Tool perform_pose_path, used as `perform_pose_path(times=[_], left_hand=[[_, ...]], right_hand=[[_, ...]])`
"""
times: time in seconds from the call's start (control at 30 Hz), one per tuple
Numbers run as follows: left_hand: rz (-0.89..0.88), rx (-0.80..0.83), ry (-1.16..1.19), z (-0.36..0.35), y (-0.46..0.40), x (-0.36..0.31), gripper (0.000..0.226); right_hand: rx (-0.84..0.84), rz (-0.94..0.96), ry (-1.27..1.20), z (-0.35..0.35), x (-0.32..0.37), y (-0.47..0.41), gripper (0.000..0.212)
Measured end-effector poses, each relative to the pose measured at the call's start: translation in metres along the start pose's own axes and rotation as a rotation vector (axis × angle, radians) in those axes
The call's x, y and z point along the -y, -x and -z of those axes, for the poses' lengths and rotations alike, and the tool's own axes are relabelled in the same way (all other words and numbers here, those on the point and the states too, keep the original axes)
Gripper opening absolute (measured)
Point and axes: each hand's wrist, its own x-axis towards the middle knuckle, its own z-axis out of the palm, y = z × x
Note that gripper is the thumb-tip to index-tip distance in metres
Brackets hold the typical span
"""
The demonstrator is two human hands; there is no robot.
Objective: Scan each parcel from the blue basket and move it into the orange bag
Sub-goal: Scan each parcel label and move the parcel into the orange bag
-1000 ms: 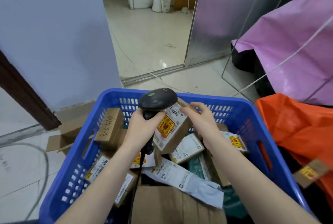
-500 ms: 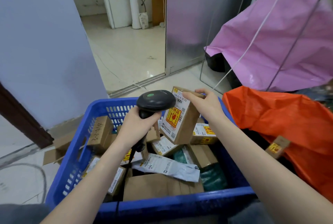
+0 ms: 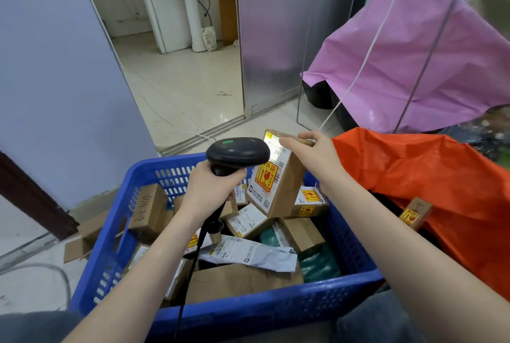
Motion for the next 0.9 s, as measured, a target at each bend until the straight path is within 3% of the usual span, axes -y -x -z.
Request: perform_pose_path(times=[0.4, 0.9], left_hand=[[-0.034, 0.025, 0.001, -0.029, -0.007, -0.008, 0.024], [-0.094, 0.216, 0.009, -0.158, -0.020, -0.034, 0.020]], right_hand=[[-0.065, -0.017, 0.005, 0.031, -0.011, -0.005, 0.057], [-0.372, -0.175, 0.054, 0.144, -0.087, -0.028, 0.063]])
